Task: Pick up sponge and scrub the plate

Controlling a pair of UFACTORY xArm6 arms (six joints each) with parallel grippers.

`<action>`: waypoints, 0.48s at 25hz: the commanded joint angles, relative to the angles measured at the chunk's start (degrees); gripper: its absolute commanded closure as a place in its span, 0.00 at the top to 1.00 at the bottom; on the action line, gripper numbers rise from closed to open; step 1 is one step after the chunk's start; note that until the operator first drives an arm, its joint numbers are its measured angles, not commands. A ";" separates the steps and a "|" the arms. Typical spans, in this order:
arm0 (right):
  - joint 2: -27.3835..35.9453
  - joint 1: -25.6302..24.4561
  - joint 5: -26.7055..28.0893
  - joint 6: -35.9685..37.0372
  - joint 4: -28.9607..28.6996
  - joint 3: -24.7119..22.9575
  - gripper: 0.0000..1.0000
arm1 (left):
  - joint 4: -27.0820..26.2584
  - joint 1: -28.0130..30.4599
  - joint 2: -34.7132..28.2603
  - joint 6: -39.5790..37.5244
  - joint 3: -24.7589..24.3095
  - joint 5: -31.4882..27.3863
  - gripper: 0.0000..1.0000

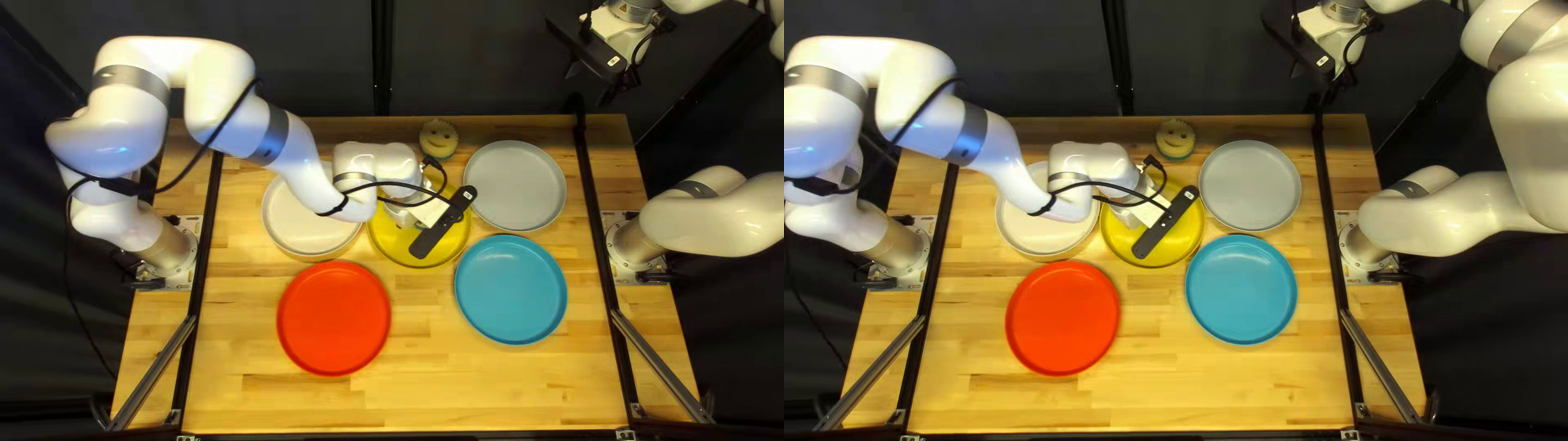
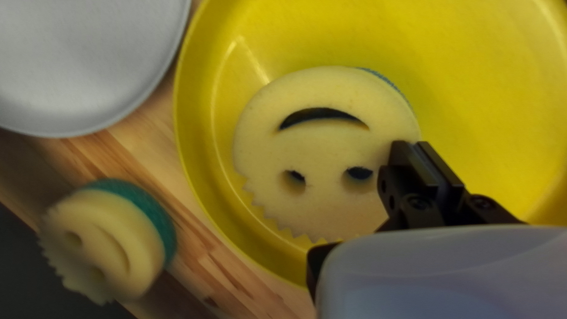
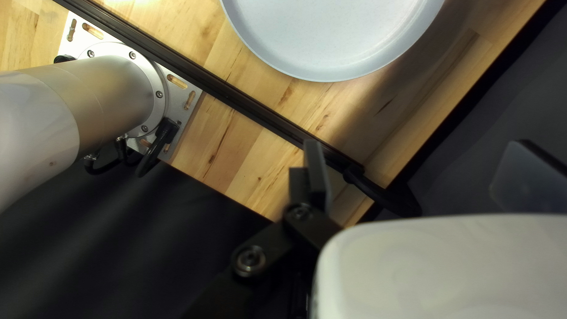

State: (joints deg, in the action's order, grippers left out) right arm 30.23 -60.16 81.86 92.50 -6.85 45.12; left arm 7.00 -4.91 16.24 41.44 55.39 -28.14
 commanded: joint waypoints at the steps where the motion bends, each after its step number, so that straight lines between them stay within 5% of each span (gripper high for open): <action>1: 0.00 0.00 0.00 0.00 0.00 0.00 1.00 | 0.37 -0.11 -0.83 -0.85 -1.38 -0.05 0.00; 7: 0.00 0.00 0.00 0.00 0.00 0.00 1.00 | -0.19 -0.02 0.67 -0.73 -0.51 0.36 0.00; 12: 0.00 0.00 0.00 0.00 0.00 0.00 1.00 | -0.88 0.66 5.65 -0.01 6.61 -0.73 0.00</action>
State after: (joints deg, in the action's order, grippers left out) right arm 30.23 -60.16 81.86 92.50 -6.85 45.12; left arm 6.56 -4.63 19.65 41.02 58.88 -28.29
